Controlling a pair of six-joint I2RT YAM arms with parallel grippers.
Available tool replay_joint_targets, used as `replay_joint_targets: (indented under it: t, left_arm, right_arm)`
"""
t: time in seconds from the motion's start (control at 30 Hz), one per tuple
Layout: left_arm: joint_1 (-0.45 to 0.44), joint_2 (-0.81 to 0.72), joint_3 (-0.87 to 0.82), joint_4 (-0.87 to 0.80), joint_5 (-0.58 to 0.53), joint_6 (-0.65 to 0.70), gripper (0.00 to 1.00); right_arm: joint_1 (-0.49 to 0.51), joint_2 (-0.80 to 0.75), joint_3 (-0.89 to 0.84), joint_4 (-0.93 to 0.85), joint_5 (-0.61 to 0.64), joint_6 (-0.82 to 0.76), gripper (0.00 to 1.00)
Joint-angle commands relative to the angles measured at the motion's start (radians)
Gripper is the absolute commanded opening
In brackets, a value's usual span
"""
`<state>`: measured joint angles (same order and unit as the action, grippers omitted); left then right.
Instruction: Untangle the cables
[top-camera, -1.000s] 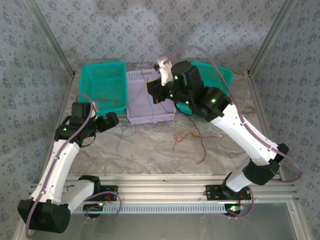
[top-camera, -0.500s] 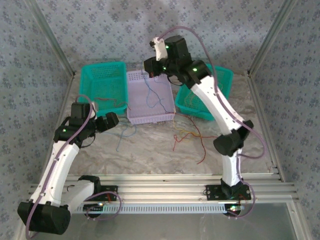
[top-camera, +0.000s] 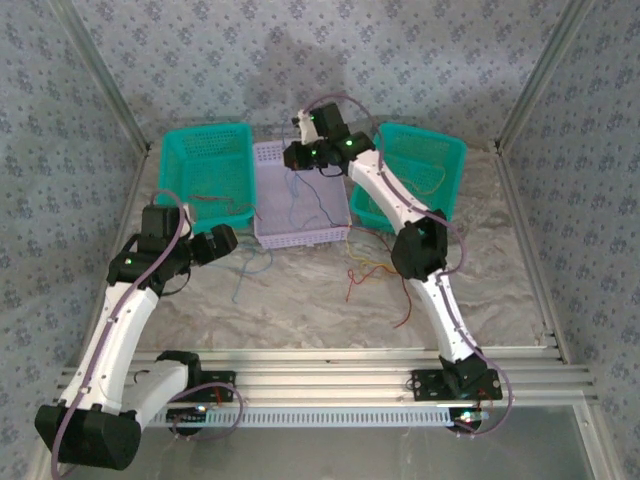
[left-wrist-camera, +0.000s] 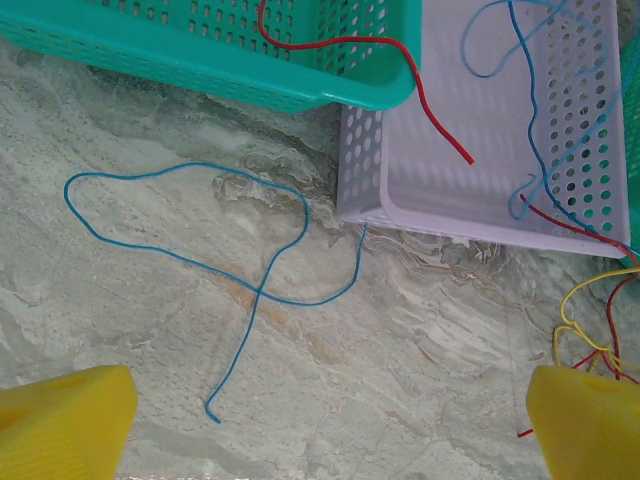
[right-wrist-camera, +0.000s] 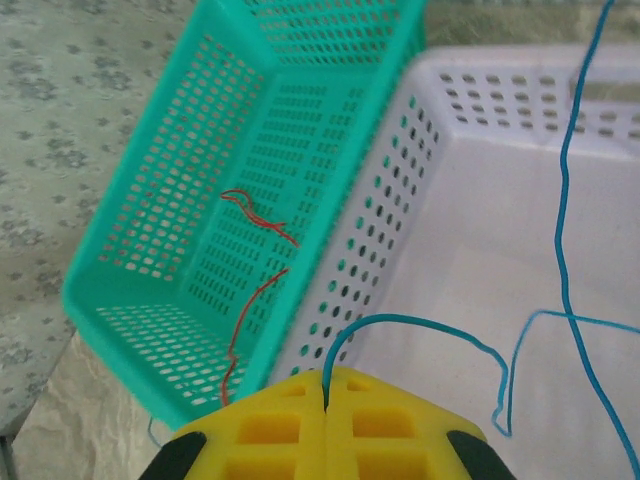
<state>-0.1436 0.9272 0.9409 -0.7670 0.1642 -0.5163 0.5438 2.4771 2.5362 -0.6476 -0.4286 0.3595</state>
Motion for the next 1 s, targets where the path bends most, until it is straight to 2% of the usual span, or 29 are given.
replay_joint_targets:
  t: [0.0, 0.13, 0.47, 0.67, 0.97]
  left_arm:
    - [0.009, -0.013, 0.002, -0.014, 0.008, 0.012, 1.0]
    - [0.009, -0.01, 0.002, -0.012, 0.006, 0.013, 1.0]
    - [0.012, 0.0, 0.001, -0.009, 0.014, 0.01, 1.0]
    - [0.019, 0.004, 0.0, -0.006, 0.02, 0.01, 1.0]
    - [0.029, 0.01, -0.002, -0.004, 0.029, 0.009, 1.0]
  right_arm:
    - [-0.022, 0.111, 0.075, 0.01, -0.013, 0.074, 0.0]
    - [-0.016, 0.156, 0.06, 0.012, 0.067, 0.066, 0.01]
    - [-0.035, 0.195, 0.014, 0.09, 0.182, 0.116, 0.2]
    - [-0.059, 0.234, 0.02, 0.072, 0.218, 0.189, 0.16]
    - [-0.012, 0.253, 0.011, 0.024, 0.233, 0.084, 0.14]
